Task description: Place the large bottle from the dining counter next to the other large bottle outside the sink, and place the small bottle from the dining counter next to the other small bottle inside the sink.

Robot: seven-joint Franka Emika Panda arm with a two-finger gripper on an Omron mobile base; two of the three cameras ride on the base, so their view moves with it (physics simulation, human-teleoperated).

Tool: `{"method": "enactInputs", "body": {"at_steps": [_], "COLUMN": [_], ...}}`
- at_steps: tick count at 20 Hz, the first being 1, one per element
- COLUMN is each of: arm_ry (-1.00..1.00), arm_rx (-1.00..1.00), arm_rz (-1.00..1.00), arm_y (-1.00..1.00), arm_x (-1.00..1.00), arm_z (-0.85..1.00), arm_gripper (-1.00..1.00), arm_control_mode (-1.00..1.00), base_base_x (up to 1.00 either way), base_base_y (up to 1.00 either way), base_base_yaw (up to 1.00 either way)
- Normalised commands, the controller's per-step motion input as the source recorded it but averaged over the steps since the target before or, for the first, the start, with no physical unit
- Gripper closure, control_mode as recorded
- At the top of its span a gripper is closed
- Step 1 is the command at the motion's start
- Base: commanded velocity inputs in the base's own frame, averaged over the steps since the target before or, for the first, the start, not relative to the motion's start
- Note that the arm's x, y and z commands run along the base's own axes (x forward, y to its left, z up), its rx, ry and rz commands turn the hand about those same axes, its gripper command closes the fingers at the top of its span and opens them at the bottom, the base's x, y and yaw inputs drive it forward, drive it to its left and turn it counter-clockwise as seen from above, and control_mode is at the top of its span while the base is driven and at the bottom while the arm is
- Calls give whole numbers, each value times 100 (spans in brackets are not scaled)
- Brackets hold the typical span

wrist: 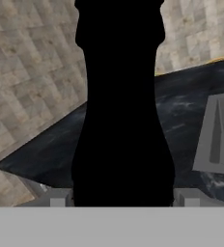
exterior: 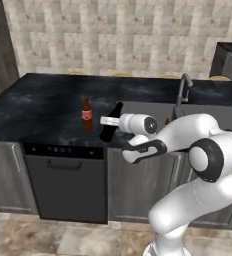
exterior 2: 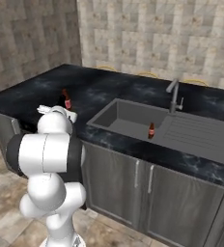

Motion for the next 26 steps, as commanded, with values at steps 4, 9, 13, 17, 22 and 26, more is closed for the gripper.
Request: {"method": "enactInputs", "body": {"at_steps": [4,9,13,17,22,26], "arm_ry": [0,0,0,0,0,0], "arm_rx": [0,0,0,0,0,0], "arm_rz": [0,0,0,0,0,0], "arm_y": [0,0,0,0,0,0], "arm_x": [0,0,0,0,0,0], "arm_z": [0,0,0,0,0,0], "arm_gripper": [100,100,100,100,100,100], "arm_control_mode": [100,100,100,100,100,100], "base_base_x": [7,2,0,0,0,2], "base_base_y": [43,43,44,44,38,12], "base_base_yaw": [-24,-25,-24,-22,-18,-11]}}
